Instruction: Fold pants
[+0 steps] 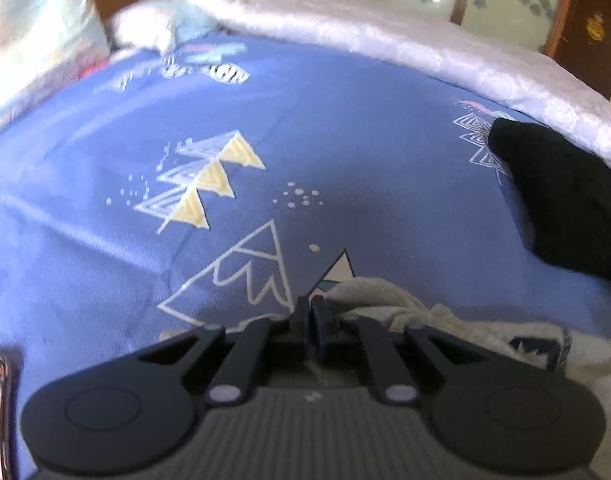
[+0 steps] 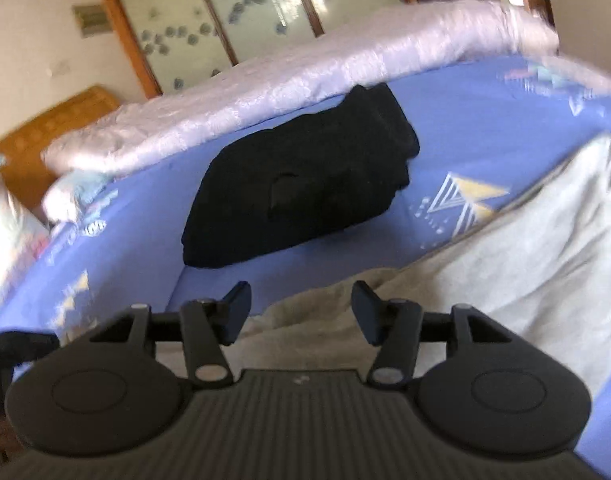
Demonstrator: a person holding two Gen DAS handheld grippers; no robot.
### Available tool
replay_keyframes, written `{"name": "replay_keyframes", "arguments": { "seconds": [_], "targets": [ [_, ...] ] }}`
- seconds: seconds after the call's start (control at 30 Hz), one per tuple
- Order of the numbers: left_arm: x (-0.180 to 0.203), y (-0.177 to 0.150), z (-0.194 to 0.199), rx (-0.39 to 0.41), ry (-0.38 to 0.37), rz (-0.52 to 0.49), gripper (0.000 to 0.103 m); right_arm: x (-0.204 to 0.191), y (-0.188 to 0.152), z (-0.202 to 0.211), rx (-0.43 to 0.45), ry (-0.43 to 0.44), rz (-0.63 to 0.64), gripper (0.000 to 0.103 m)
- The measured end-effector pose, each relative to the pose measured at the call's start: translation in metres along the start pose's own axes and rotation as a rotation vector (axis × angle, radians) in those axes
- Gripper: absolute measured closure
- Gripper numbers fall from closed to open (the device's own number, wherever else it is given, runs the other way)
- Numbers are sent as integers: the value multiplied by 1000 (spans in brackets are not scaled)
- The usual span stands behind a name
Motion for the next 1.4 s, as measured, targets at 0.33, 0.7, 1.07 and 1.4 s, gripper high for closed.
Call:
{"name": "replay_keyframes", "arguments": {
  "seconds": [0.33, 0.7, 1.07, 1.4],
  "targets": [
    [-3, 1, -7, 38, 1, -11, 96, -11, -7, -40, -10, -132, 130, 100],
    [-3, 2, -15, 73, 55, -11, 94, 9, -4, -87, -57, -194, 148, 95],
    [0, 2, -16, 87, 85, -38, 93, 230, 39, 98, 252, -299, -413, 53],
    [6, 0, -18, 102, 145, -90, 93, 358, 18, 80, 186, -226, -760, 39]
  ]
}}
Point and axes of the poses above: each gripper's, at about its wrist camera, not at the fingertips, and z roughly against the way its jaws point, x to its right, y to its top, the point moved 9 cm from there along -z, roughly the way its jaws point, and after that the axes turned 8 degrees about z, right-handed, at the moved point
